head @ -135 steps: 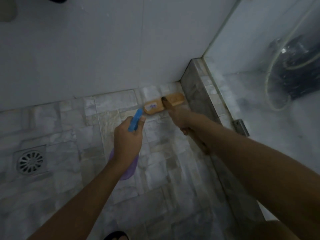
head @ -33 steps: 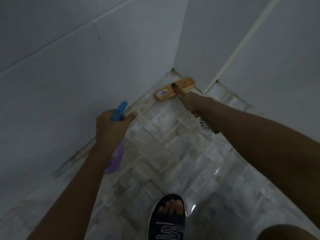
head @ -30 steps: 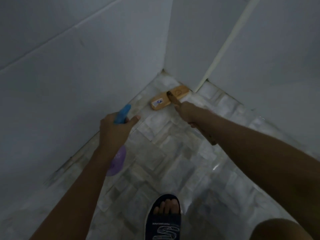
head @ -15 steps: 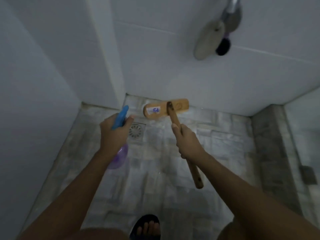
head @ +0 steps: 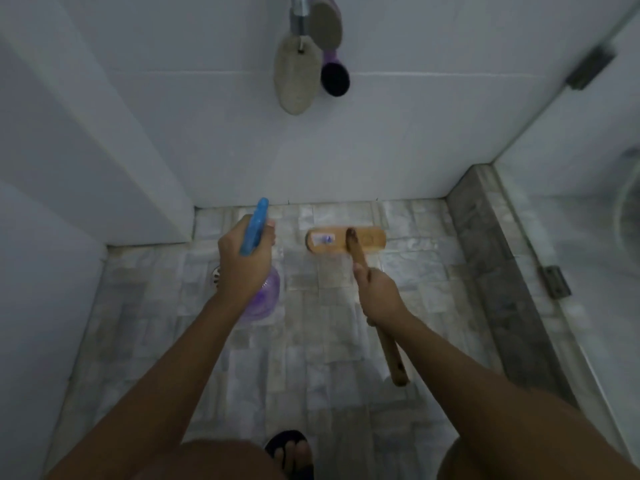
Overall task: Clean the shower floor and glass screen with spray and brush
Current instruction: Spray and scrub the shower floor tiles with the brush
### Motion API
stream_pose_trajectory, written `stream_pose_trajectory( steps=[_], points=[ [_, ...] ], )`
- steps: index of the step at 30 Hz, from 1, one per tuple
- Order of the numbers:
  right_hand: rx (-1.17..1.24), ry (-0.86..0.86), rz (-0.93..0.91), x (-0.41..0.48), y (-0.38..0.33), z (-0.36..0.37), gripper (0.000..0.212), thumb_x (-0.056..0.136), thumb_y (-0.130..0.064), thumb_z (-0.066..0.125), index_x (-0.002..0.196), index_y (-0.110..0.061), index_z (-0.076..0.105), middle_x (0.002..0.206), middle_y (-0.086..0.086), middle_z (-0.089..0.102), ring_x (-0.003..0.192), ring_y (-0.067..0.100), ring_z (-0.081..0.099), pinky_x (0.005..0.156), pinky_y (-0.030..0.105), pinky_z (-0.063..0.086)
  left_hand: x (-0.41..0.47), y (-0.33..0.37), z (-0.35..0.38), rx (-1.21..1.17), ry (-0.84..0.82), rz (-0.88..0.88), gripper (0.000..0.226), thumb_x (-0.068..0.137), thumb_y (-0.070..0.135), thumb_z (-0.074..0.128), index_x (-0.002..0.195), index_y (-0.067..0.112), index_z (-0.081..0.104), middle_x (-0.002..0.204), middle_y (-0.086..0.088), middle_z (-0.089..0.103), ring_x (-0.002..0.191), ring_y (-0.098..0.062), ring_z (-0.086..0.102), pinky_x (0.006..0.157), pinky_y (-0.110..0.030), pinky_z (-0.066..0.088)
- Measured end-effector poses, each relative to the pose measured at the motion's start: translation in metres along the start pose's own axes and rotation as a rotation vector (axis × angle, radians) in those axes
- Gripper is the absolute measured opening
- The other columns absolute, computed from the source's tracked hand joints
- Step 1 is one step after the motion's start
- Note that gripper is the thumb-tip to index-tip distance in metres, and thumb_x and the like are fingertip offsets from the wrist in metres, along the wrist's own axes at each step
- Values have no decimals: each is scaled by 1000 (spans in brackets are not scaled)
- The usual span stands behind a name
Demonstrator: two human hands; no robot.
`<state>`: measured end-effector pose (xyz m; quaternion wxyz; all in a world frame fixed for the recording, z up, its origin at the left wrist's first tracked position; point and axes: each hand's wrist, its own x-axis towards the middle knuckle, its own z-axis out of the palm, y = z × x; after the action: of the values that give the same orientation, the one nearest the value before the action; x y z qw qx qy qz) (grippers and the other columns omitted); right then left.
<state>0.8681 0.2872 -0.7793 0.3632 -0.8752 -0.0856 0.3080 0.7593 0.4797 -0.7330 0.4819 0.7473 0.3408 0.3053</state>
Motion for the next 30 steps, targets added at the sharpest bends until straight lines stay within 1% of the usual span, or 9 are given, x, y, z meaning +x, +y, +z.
stream_pose_trajectory(
  steps=[3, 7, 11, 16, 18, 21, 24, 28, 30],
  points=[
    [62, 157, -145, -4, -11, -14, 42, 105, -52, 34, 93, -19, 56, 73, 0, 60, 60, 14, 58, 53, 32, 49, 4, 23, 1, 26, -42, 43, 20, 99, 21, 61, 91, 3, 66, 78, -14, 67, 70, -25, 64, 64, -50, 57],
    [236, 10, 158, -18, -27, -50, 47, 106, -50, 36, 82, -13, 52, 64, 3, 50, 48, 16, 48, 42, 26, 42, 18, 61, 2, 23, -150, 70, 19, 98, 21, 60, 88, 5, 66, 77, -11, 66, 69, -30, 64, 64, -54, 56],
    [358, 109, 119, -77, -66, -113, 48, 104, -54, 37, 92, -11, 55, 60, 3, 46, 43, 13, 42, 38, 24, 39, 25, 151, -5, -20, -306, 31, 16, 99, 19, 61, 95, 5, 67, 80, -13, 68, 72, -32, 67, 65, -51, 59],
    [553, 217, 29, -159, -164, -222, 40, 104, -53, 39, 85, -18, 46, 55, -1, 36, 40, 11, 32, 38, 22, 29, 24, 307, -10, -101, -481, 54, 10, 97, 15, 63, 90, 12, 69, 76, -14, 68, 71, -33, 67, 60, -38, 61],
    [586, 274, -6, -199, -207, -270, 40, 103, -55, 40, 87, -18, 49, 56, -1, 38, 41, 12, 33, 38, 22, 30, 22, 379, -17, -133, -517, 92, 12, 97, 17, 63, 89, 10, 69, 74, -11, 69, 69, -35, 67, 60, -42, 61],
    [592, 406, -67, -268, -274, -350, 38, 104, -51, 41, 90, -18, 53, 60, 4, 44, 46, 17, 40, 38, 27, 35, 21, 497, -29, -177, -530, 175, 13, 99, 22, 62, 91, 13, 69, 76, -4, 69, 70, -29, 67, 61, -50, 59],
    [582, 531, -148, -327, -330, -416, 36, 104, -50, 42, 90, -19, 54, 60, 0, 48, 46, 13, 44, 41, 28, 38, 24, 595, -42, -239, -468, 247, 12, 99, 23, 62, 94, 13, 68, 80, -10, 66, 73, -30, 65, 62, -52, 58],
    [609, 696, -244, -436, -427, -526, 33, 105, -44, 44, 93, -15, 53, 62, 2, 47, 48, 15, 44, 41, 29, 41, 24, 759, -74, -319, -497, 381, 5, 97, 14, 64, 97, 16, 69, 84, -8, 68, 77, -22, 65, 68, -30, 56],
    [587, 809, -301, -489, -473, -577, 32, 105, -42, 44, 93, -13, 54, 63, 1, 49, 51, 16, 48, 44, 27, 45, 23, 834, -89, -389, -545, 422, 11, 96, 11, 64, 101, 20, 68, 89, -4, 70, 83, -17, 68, 75, -28, 58]
  ],
)
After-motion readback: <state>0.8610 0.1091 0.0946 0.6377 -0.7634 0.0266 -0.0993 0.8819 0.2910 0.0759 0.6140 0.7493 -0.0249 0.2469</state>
